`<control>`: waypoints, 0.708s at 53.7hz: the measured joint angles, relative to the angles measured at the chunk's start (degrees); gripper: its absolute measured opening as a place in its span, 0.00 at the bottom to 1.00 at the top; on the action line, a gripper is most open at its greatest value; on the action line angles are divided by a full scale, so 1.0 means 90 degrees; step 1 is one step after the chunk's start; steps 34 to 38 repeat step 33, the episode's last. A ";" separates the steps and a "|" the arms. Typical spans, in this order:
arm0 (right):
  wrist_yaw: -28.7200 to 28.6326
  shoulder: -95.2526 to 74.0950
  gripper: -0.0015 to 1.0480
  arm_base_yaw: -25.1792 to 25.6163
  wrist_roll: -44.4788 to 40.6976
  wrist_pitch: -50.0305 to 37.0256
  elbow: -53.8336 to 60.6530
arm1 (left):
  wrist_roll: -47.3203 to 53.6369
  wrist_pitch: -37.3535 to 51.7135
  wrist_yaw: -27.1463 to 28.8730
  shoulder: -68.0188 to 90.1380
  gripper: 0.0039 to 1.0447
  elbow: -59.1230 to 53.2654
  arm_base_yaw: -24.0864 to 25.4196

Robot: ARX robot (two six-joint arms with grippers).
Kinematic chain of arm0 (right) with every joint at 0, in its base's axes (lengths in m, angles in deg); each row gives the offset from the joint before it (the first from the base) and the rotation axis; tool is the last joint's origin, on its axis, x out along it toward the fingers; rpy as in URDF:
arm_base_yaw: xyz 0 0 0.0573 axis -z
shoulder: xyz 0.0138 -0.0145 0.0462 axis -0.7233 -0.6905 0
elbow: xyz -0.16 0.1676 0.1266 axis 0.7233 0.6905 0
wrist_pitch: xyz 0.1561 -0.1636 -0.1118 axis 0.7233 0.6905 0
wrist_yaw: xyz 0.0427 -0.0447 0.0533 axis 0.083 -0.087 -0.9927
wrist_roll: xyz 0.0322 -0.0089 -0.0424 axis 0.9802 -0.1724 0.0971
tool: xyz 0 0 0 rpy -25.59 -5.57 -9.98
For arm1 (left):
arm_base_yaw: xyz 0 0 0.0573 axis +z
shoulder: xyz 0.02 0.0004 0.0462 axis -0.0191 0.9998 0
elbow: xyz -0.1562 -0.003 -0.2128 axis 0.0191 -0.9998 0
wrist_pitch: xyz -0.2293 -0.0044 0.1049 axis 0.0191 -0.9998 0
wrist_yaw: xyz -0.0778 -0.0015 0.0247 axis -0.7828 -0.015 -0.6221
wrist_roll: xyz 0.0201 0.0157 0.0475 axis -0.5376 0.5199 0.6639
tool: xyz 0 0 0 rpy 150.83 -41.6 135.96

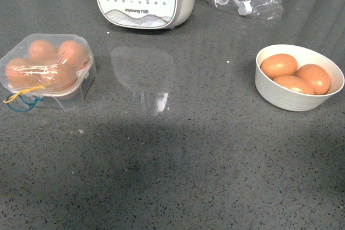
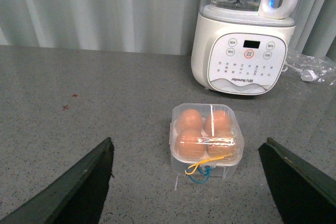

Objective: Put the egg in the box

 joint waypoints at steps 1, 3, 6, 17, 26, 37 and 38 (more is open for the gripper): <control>0.0000 0.0000 0.93 0.0000 0.0000 0.0002 0.0000 | 0.0000 0.0000 0.0000 0.0000 0.88 0.0000 -0.0002; 0.0000 0.0000 0.93 0.0000 0.0000 0.0000 0.0000 | 0.0000 0.0000 0.0000 0.0000 0.93 0.0000 0.0000; 0.0000 0.0000 0.93 0.0000 0.0000 0.0000 0.0000 | 0.0015 0.0000 0.0000 0.0000 0.95 0.0000 -0.0002; 0.0000 0.0000 0.93 0.0000 0.0000 0.0002 0.0000 | 0.0017 0.0000 0.0000 0.0000 0.94 0.0000 0.0000; 0.0000 0.0000 0.93 0.0000 0.0000 0.0002 0.0000 | 0.0017 0.0000 0.0000 0.0000 0.94 0.0000 0.0000; 0.0000 0.0000 0.93 0.0000 0.0000 0.0000 0.0000 | 0.0017 0.0000 0.0000 0.0000 0.94 0.0000 -0.0002; 0.0000 0.0000 0.93 0.0000 0.0000 0.0000 0.0000 | 0.0017 0.0000 0.0000 0.0000 0.94 0.0000 -0.0002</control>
